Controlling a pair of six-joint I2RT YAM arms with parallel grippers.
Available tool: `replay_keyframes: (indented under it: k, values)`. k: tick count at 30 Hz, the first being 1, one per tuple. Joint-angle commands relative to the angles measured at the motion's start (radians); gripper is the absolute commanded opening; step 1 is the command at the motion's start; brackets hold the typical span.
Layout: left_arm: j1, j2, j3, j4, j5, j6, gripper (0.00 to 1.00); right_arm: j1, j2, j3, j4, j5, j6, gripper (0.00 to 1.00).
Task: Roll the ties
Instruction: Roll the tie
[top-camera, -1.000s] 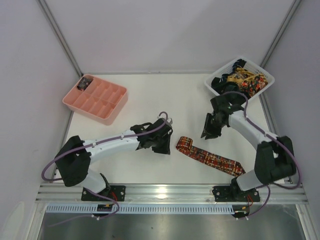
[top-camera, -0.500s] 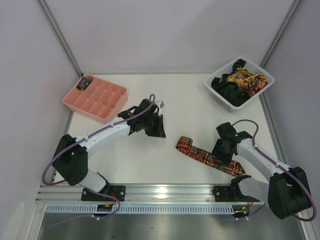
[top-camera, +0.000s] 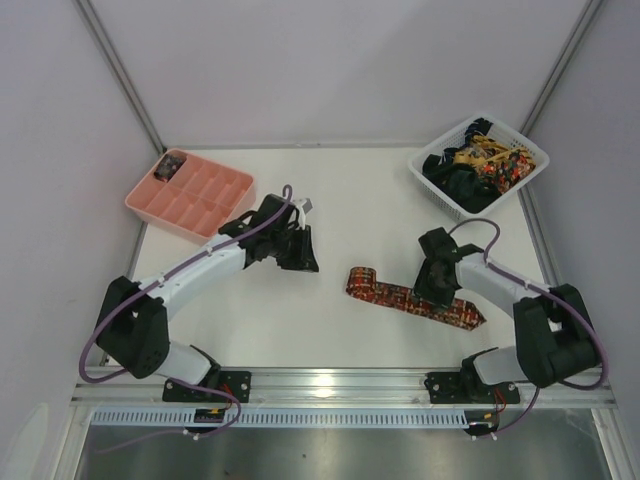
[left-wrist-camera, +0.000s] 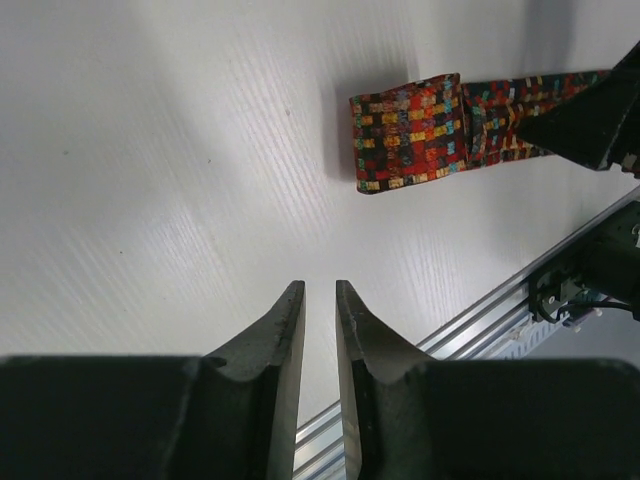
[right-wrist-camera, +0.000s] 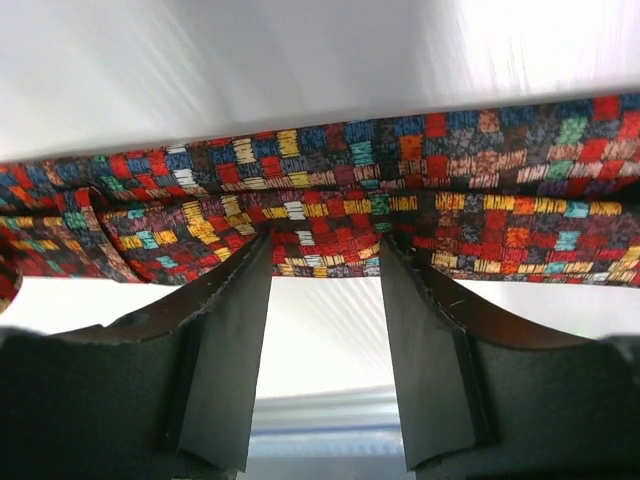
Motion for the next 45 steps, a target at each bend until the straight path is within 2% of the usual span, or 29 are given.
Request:
replay_keyframes:
  k: [1,5,8,10,13,14,17,18,20,23,24,30,36,45]
  values:
    - [0.033,-0.048,-0.007,0.020,0.035,0.040,0.24,-0.016,0.104,0.063,0.199,0.133,-0.117,0.53]
    - [0.056,-0.031,0.014,0.056,0.084,0.060,0.24,-0.034,0.207,0.228,0.199,0.155,-0.266,0.54]
    - [0.056,0.002,0.069,0.082,0.070,0.076,0.22,-0.027,0.251,0.316,0.126,0.178,-0.293,0.54]
    - [0.058,0.048,0.112,0.102,0.055,0.073,0.20,-0.008,0.221,0.363,0.080,0.192,-0.259,0.54]
    - [0.058,0.116,0.163,0.171,0.038,0.045,0.18,0.018,0.140,0.354,-0.023,0.155,-0.098,0.54]
    - [0.056,0.140,0.196,0.205,0.052,0.045,0.19,0.031,0.115,0.330,-0.017,0.102,0.002,0.54]
    - [0.056,0.255,0.272,0.205,0.090,0.057,0.18,0.100,0.038,0.235,0.033,0.054,0.150,0.47]
    - [0.056,0.284,0.313,0.207,0.112,0.062,0.14,0.117,0.030,0.213,0.055,0.019,0.233,0.45]
    - [0.055,0.377,0.351,0.210,0.132,0.077,0.10,0.172,0.038,0.183,0.093,0.002,0.287,0.40]
    - [0.050,0.479,0.443,0.162,0.142,0.096,0.08,0.240,0.066,0.190,0.101,0.067,0.335,0.31]
    - [0.044,0.495,0.479,0.136,0.135,0.102,0.07,0.280,0.073,0.192,0.105,0.090,0.344,0.23]
    - [-0.025,0.596,0.565,0.069,0.047,0.154,0.03,0.404,0.159,0.180,0.135,0.208,0.385,0.00]
    - [-0.098,0.636,0.576,0.055,-0.002,0.165,0.02,0.417,0.230,0.158,0.168,0.210,0.442,0.00]
    - [-0.138,0.628,0.546,0.041,0.015,0.195,0.00,0.414,0.265,0.124,0.251,0.201,0.516,0.00]
